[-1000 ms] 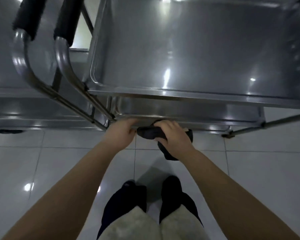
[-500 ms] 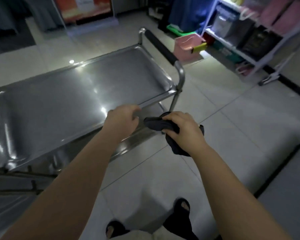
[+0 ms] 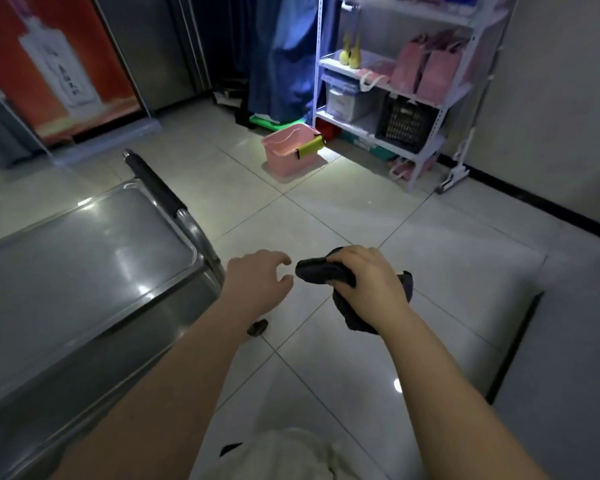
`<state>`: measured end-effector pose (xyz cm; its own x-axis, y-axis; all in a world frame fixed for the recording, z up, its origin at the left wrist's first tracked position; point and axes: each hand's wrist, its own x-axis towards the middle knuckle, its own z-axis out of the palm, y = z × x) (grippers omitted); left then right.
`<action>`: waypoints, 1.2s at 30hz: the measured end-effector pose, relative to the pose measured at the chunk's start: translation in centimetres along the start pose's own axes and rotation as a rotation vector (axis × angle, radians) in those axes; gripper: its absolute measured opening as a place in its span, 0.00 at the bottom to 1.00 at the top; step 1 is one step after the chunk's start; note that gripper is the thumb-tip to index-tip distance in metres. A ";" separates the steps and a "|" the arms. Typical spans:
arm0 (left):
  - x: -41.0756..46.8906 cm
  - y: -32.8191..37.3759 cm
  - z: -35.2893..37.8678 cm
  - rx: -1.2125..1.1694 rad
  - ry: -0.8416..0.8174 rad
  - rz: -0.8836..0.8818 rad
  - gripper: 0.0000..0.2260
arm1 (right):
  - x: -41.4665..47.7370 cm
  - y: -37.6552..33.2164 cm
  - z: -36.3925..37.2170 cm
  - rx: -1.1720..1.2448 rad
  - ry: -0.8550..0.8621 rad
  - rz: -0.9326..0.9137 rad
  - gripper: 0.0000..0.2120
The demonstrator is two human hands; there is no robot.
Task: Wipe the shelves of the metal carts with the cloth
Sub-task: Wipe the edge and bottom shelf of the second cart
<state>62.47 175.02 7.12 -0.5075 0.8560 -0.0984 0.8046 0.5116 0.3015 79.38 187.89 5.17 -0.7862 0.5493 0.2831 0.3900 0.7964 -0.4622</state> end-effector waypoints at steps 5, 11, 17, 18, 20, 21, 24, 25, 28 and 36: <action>8.9 0.3 -1.1 -0.012 0.066 -0.060 0.18 | 7.2 4.8 0.7 0.018 -0.009 -0.048 0.14; 23.4 -2.4 -2.5 -0.132 0.121 -0.157 0.17 | 21.8 9.7 2.4 -0.031 -0.002 -0.194 0.15; 38.0 -5.2 -4.4 -0.105 0.104 -0.164 0.16 | 37.7 14.2 3.6 -0.064 -0.039 -0.300 0.19; 40.1 -5.5 -4.9 -0.100 0.116 -0.146 0.16 | 40.4 14.7 3.9 -0.069 -0.051 -0.325 0.19; 44.0 -6.2 -5.7 -0.063 0.138 -0.147 0.16 | 45.5 15.5 4.9 -0.046 -0.078 -0.368 0.19; 46.0 -6.8 -6.1 -0.037 0.153 -0.170 0.16 | 48.1 16.0 5.6 -0.028 -0.089 -0.389 0.19; 51.9 -9.9 -7.5 -0.026 0.191 -0.299 0.16 | 56.4 17.1 8.1 0.027 -0.119 -0.465 0.18; 53.6 -11.1 -7.9 -0.037 0.211 -0.351 0.17 | 59.2 17.3 9.1 0.048 -0.136 -0.499 0.18; 57.8 -14.8 -9.2 -0.068 0.277 -0.532 0.17 | 67.9 17.4 12.1 0.129 -0.204 -0.616 0.17; 60.5 -24.4 -13.4 -0.273 0.423 -1.074 0.16 | 85.8 10.5 21.0 0.299 -0.454 -0.817 0.15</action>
<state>7.95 213.30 6.55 -0.9855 -0.1213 -0.1186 -0.1625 0.8762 0.4536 5.97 238.05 6.94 -0.8943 -0.3415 0.2891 -0.4441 0.7568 -0.4797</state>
